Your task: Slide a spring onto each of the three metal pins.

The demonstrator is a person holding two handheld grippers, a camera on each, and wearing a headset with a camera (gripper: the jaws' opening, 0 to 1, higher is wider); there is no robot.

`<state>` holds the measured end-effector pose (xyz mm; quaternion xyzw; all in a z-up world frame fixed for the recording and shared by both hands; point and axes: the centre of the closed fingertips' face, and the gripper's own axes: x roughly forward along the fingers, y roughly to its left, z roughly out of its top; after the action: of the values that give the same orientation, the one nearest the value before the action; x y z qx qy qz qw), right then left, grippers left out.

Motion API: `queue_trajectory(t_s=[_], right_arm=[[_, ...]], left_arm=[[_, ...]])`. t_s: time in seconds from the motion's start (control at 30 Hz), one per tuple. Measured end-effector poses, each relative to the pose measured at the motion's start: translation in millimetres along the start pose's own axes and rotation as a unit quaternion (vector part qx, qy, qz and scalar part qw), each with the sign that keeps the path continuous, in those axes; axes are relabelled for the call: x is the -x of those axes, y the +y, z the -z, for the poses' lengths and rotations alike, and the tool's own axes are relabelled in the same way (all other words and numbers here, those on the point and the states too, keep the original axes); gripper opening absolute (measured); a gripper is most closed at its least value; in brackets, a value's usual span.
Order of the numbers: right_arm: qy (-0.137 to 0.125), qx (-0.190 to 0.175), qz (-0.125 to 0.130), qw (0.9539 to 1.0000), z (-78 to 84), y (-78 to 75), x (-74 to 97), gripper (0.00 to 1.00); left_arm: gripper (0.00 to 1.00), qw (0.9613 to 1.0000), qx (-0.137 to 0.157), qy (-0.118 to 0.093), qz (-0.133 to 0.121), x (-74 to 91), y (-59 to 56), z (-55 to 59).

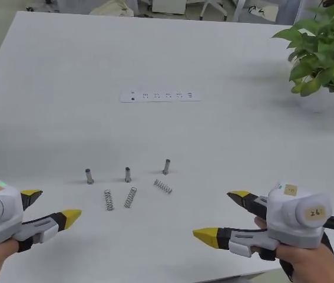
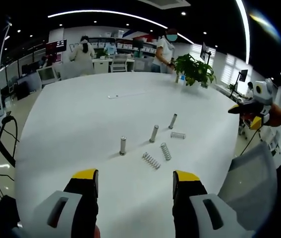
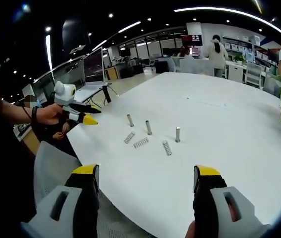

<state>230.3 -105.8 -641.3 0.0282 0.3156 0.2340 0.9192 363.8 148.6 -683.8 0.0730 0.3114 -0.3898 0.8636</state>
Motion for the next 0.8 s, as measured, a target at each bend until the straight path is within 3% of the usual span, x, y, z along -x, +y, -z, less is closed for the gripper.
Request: queue_trajectory(t_s=[0.3, 0.8], right_arm=[[0.002, -0.001, 0.004, 1.0, -0.3, -4.2, 1.3, 0.77], [0.002, 0.0, 0.001, 1.0, -2.7, -4.7, -0.5, 0.77]], left_arm=[[0.56, 1.0, 0.0, 0.003, 0.008, -6.6, -2.5, -1.0], [0.52, 0.9992, -0.006, 0.021, 0.033, -50.3, -20.4, -2.2]])
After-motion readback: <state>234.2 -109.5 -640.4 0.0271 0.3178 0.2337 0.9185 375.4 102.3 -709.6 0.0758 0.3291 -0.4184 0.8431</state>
